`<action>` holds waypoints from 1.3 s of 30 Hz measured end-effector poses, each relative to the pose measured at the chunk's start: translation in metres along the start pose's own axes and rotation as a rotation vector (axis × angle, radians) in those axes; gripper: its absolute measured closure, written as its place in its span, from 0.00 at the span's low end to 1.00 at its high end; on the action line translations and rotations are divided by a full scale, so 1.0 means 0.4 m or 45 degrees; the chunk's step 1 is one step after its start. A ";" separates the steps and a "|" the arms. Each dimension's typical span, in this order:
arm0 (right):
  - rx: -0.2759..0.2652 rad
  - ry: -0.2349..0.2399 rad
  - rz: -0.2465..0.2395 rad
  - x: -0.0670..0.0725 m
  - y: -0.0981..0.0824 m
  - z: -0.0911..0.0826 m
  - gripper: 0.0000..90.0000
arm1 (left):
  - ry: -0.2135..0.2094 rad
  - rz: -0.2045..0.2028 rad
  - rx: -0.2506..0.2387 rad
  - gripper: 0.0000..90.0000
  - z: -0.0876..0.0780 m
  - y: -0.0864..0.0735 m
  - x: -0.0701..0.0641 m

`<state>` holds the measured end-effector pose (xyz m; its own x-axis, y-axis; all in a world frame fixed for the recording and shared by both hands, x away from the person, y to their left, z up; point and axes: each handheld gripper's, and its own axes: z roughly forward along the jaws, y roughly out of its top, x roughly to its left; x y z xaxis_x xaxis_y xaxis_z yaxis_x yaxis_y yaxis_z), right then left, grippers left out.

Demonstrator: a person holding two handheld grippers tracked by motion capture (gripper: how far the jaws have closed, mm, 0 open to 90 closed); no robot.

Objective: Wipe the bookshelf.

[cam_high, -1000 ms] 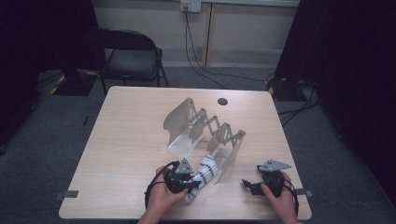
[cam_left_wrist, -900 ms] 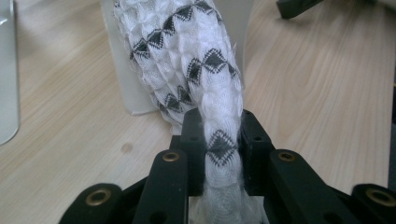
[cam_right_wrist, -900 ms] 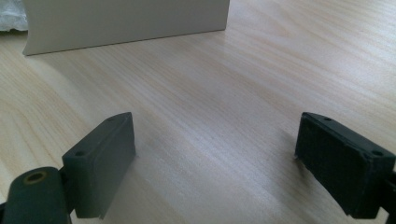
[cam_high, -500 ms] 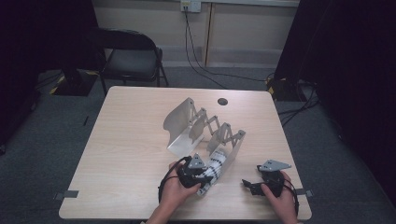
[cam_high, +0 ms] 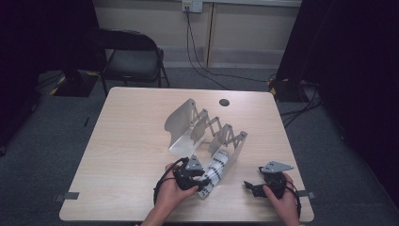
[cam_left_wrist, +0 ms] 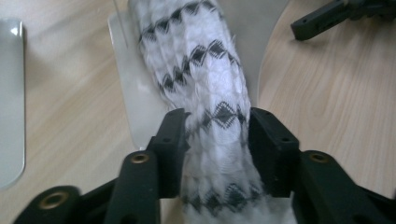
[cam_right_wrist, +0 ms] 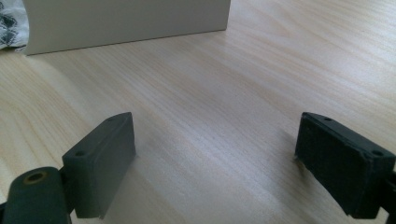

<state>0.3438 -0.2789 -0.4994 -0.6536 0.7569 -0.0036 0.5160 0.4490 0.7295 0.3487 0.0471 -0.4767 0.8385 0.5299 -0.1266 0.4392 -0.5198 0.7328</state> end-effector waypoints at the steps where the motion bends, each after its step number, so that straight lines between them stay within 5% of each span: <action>1: 0.000 0.000 0.000 0.000 0.000 0.000 0.13 | -0.016 -0.009 0.014 0.70 0.002 -0.001 -0.001; 10: 0.001 0.002 0.001 0.000 0.000 0.000 0.13 | -0.021 0.005 0.038 0.83 0.048 0.031 0.001; 24: 0.000 0.003 -0.001 0.000 0.000 0.000 0.13 | -0.018 -0.012 0.015 0.82 0.092 0.064 0.010; 39: 0.000 0.005 -0.003 0.000 0.000 0.000 0.13 | 0.062 -0.076 0.047 0.85 0.052 0.044 0.041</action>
<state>0.3437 -0.2788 -0.4994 -0.6569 0.7540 -0.0023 0.5146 0.4506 0.7295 0.3770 0.0327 -0.4797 0.7943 0.5920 -0.1364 0.5002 -0.5099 0.6998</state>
